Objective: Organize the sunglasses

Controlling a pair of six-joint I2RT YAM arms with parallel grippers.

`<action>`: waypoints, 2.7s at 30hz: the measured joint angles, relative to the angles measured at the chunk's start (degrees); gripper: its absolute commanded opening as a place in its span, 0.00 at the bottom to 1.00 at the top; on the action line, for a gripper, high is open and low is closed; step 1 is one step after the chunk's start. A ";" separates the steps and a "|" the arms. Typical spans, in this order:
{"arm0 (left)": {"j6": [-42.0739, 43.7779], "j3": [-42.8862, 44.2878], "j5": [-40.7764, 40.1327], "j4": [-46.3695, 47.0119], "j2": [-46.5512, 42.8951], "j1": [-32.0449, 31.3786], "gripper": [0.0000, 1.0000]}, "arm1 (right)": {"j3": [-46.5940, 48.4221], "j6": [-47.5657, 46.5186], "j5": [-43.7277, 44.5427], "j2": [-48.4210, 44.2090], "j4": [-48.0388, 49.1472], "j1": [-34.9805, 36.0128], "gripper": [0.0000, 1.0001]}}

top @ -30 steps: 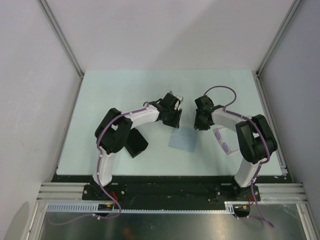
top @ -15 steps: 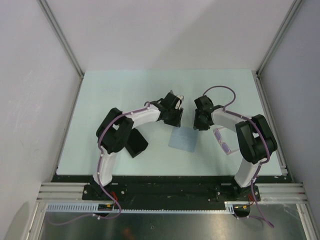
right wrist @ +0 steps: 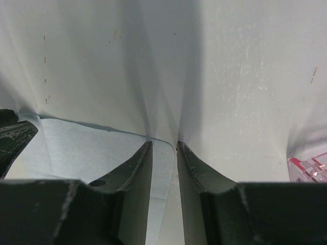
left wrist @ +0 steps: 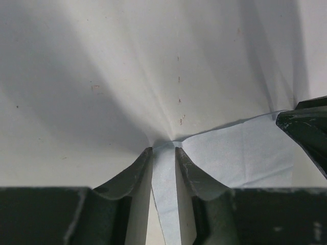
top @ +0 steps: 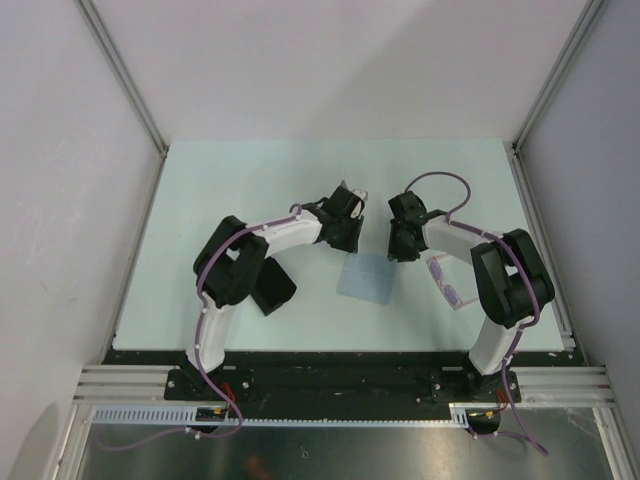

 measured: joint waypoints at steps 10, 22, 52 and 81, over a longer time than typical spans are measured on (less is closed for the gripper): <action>0.09 -0.17 0.04 0.59 0.00 -0.66 0.34 | 0.04 -0.35 -0.22 0.00 -0.46 0.20 0.28; 0.28 -0.42 -1.11 0.70 0.00 -0.63 0.16 | 0.07 -0.83 -0.22 0.00 -0.94 0.26 0.13; 0.31 -3.23 -1.31 0.09 -2.19 -0.72 0.00 | -0.02 -2.16 -1.20 -4.68 -3.61 2.47 0.00; 0.33 -9.53 -0.72 -1.55 -9.40 -3.61 0.00 | -0.02 -2.25 -0.87 -8.87 -11.32 7.45 0.01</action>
